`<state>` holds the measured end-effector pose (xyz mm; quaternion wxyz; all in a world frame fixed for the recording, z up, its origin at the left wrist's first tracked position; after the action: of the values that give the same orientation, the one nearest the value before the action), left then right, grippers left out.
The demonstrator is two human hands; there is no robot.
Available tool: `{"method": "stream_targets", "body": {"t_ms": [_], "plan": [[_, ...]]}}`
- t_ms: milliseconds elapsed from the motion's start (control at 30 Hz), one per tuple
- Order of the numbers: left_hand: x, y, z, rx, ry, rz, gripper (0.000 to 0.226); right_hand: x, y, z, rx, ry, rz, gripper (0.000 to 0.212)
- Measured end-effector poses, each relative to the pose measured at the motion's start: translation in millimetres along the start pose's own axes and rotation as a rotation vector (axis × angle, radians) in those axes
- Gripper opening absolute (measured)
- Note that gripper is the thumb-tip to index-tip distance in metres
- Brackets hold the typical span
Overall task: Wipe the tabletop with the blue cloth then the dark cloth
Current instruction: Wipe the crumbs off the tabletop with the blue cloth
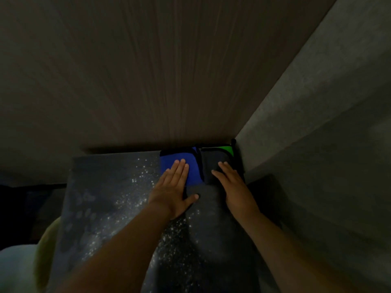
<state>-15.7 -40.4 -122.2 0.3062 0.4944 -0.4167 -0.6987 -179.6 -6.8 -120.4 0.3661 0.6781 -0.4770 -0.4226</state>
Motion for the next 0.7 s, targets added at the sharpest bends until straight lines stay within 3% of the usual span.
{"method": "stream_targets", "body": {"t_ms": [133,267,500,700], "plan": [[-0.3,8.7,-0.9,-0.089,-0.016,0.022,0.085,-0.4,16.4,-6.2,0.132,0.022,0.066,0.060],[-16.7,21.5,-20.1,-0.134,0.039,0.144,0.076,4.3,19.6,-29.9,0.073,-0.015,0.123,0.052],[-48.7,26.4,-108.4,-0.133,0.188,0.291,0.069,32.8,2.6,-80.8,-0.007,0.117,0.016,0.054],[-72.1,31.7,-180.0,-0.208,0.395,0.339,0.067,46.5,-9.2,-94.4,-0.111,0.051,-0.048,0.054]]}}
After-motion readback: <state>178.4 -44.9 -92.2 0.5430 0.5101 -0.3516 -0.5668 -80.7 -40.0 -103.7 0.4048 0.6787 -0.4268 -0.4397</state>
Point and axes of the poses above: each hand's wrist, its own x-axis towards the middle knuckle, its own y-axis out of the back of the hand, z = x × y, the point moved 7 cm from there along x, towards the middle knuckle, and after that the axes turned 10 degrees about y, right-handed, at the moved point
